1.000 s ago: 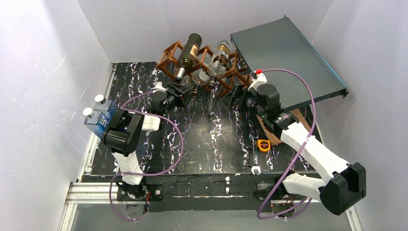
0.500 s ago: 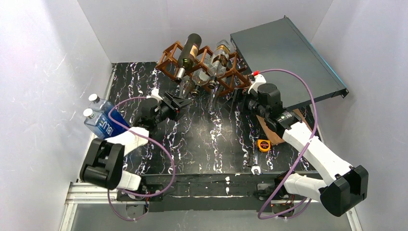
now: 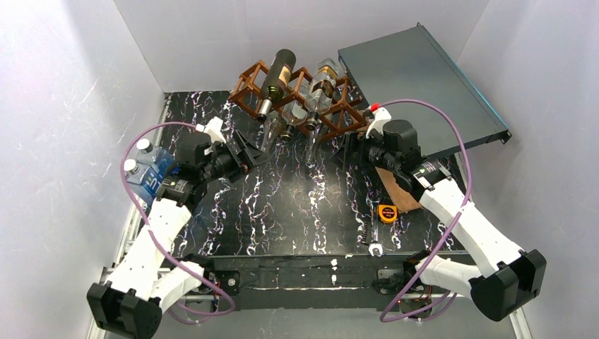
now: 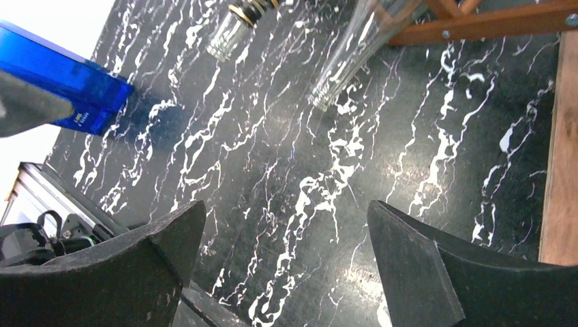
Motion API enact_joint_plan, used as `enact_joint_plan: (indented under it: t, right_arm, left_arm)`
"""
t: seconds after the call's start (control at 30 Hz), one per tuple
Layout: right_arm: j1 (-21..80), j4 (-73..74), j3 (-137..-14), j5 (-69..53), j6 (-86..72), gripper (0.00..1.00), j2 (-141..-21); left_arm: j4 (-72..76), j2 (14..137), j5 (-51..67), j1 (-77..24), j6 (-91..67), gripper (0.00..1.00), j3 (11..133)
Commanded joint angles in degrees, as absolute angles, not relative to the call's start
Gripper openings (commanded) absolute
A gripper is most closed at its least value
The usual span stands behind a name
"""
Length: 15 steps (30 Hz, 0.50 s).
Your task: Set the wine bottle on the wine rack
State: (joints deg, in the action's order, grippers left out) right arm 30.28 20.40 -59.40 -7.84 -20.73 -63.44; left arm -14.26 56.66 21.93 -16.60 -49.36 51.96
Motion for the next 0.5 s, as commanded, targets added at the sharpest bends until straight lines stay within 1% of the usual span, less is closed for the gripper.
enact_joint_plan:
  t: [0.0, 0.13, 0.3, 0.37, 0.4, 0.43, 0.47]
  right_arm:
    - [29.2, 16.0, -61.8, -8.7, -19.0, 0.98, -61.2]
    - [29.2, 15.6, -60.2, -9.8, -19.3, 0.98, -60.7]
    - [29.2, 15.5, -58.9, -11.2, -19.3, 0.98, -60.5]
    - [29.2, 15.6, -58.9, -11.2, -19.0, 0.98, -60.4]
    - [29.2, 15.6, -59.0, -11.2, -18.9, 0.98, -60.5]
    - [29.2, 15.7, -59.0, -11.3, -18.8, 0.98, -60.5]
    - [29.2, 15.8, -59.0, -11.4, -18.7, 0.98, -60.5]
  left_arm:
    - [-32.3, 51.8, 24.8, -16.3, -42.3, 0.8, 56.7]
    - [-37.2, 49.4, 24.2, -16.3, -40.1, 0.81, 59.8]
    - [-38.5, 48.5, 26.5, -16.3, -39.8, 0.83, 62.5]
    - [-40.5, 49.0, 27.2, -16.3, -38.7, 0.87, 65.8]
    - [-42.3, 49.7, 27.1, -16.3, -37.8, 0.91, 68.1]
    - [-44.5, 50.6, 26.7, -16.3, -36.5, 0.96, 70.8]
    - [-47.2, 51.6, 25.9, -16.3, -34.9, 0.98, 73.8]
